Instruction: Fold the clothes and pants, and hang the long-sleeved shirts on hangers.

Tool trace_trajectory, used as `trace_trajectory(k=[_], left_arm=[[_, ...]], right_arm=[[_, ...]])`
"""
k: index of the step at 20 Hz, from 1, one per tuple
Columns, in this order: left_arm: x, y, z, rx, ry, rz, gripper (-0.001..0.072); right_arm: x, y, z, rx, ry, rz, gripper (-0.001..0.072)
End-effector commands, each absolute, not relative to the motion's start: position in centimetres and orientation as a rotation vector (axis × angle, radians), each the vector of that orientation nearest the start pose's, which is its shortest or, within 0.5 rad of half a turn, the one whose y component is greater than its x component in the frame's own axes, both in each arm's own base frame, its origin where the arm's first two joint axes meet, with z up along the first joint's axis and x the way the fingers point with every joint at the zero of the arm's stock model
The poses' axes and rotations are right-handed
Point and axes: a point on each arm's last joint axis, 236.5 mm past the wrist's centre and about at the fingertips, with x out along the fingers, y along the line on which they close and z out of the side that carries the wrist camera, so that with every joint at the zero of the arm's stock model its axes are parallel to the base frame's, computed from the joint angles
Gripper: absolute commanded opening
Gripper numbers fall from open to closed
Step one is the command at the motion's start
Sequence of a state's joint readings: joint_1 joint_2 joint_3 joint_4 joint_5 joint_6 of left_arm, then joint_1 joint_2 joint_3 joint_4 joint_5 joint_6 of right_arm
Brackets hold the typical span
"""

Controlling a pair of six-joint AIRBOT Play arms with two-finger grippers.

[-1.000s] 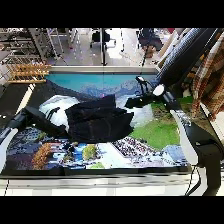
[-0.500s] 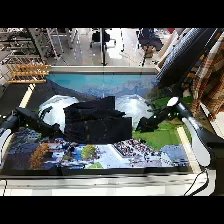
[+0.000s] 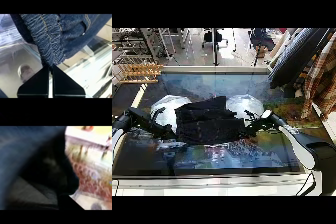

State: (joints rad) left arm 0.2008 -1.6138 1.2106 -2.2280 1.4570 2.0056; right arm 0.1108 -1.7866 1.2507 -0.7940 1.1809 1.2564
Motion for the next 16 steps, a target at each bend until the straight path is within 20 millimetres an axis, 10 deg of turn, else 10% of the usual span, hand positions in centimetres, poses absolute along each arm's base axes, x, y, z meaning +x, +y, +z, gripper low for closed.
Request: trace_trajectory(k=[1, 5, 9, 12, 16], left_arm=[[34.4, -8.4, -4.3, -0.505, 1.584, -0.656, 0.0013], [34.6, -9.7, 1.0, -0.509, 1.473, -0.785, 0.0013], [36.1, -12.0, 14.3, -0.445, 1.129, -0.932, 0.0012], [34.7, -13.6, 25.2, -0.317, 0.833, -0.983, 0.0011], [30.9, -13.7, 36.4, -0.149, 0.494, -0.881, 0.0011]], right_arm=[[38.8, 20.2, -9.5, 0.477, 1.508, 0.603, 0.0030], [37.3, 17.7, 0.3, 0.214, 1.345, 0.656, 0.0029], [35.0, 16.9, 18.7, 0.100, 0.890, 0.670, 0.0029], [29.7, 16.4, 32.4, 0.054, 0.535, 0.681, 0.0029], [22.3, 15.3, 43.6, 0.014, 0.224, 0.677, 0.0030]])
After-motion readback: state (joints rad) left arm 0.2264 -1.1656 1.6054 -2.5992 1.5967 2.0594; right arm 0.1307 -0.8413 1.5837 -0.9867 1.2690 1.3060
